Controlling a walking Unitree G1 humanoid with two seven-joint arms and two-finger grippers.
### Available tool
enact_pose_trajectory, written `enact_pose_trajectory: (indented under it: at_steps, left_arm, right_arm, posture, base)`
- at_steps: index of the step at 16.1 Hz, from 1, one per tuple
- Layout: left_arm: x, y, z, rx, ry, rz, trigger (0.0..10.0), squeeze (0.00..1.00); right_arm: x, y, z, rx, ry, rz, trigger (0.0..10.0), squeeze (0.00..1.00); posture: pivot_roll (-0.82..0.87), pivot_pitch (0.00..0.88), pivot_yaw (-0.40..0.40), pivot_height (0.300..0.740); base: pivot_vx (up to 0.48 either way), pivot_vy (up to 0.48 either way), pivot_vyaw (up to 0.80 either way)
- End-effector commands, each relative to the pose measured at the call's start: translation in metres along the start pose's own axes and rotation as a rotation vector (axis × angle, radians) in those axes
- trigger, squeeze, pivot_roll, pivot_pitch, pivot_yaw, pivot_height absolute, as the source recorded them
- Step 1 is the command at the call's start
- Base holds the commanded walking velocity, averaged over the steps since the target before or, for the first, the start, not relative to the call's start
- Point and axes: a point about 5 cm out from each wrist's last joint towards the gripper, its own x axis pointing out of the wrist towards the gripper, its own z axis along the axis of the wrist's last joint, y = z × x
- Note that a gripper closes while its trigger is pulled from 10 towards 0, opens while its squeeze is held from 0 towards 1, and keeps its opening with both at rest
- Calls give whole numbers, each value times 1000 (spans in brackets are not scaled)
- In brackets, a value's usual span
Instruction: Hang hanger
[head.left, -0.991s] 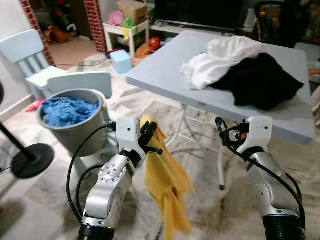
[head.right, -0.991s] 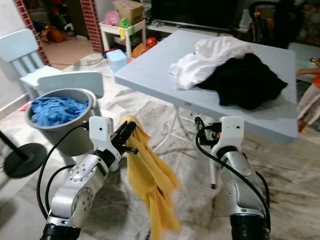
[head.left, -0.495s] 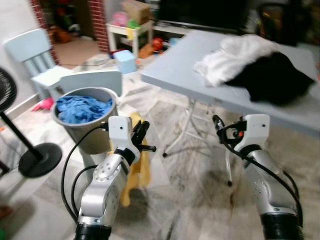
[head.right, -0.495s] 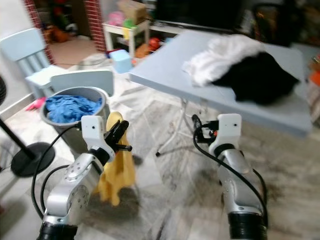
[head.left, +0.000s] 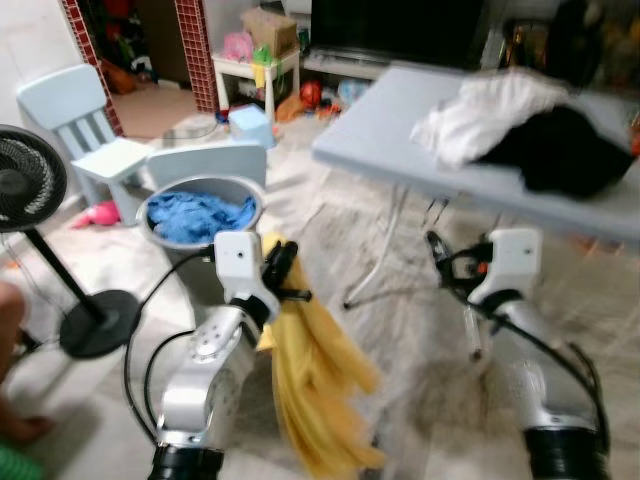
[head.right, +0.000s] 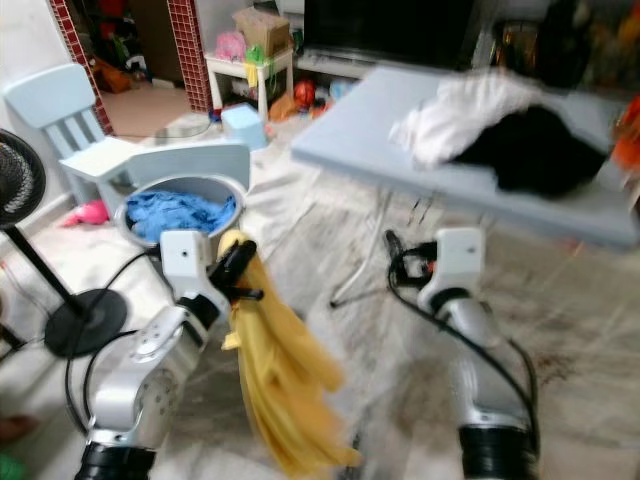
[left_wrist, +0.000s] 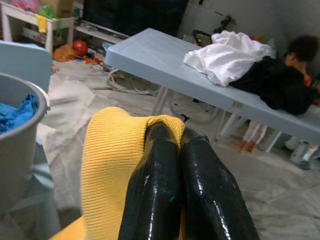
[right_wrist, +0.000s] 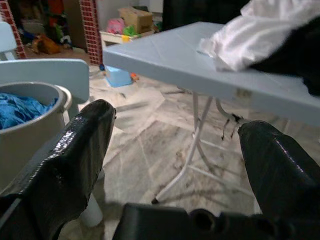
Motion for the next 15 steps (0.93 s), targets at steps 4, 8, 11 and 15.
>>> enact_pose_trajectory:
  at_steps: [4, 8, 11, 15]
  left_arm:
    - [4, -6, 8, -40, -48, -29, 10000, 0]
    - [3, -7, 8, -48, -51, -43, 10000, 0]
    - [3, -7, 7, -52, -48, -46, 10000, 0]
    - [3, -8, 6, -49, -42, -46, 10000, 0]
  right_arm:
    - [0, -5, 6, -19, -15, -15, 10000, 0]
    - [0, -4, 6, -18, -12, -9, 10000, 0]
    - [-1, -4, 6, -21, -12, -9, 10000, 0]
    - [-2, -4, 5, -20, -11, -10, 10000, 0]
  posture:
    - [-165, 0, -2, 740]
    - [-166, 0, -4, 740]
    - [-168, 0, -3, 740]
    - [-170, 0, -1, 740]
  base:
    - [0, 0, 0]
    - [128, 0, -264]
    - [296, 0, -481]
    - [300, 0, -214]
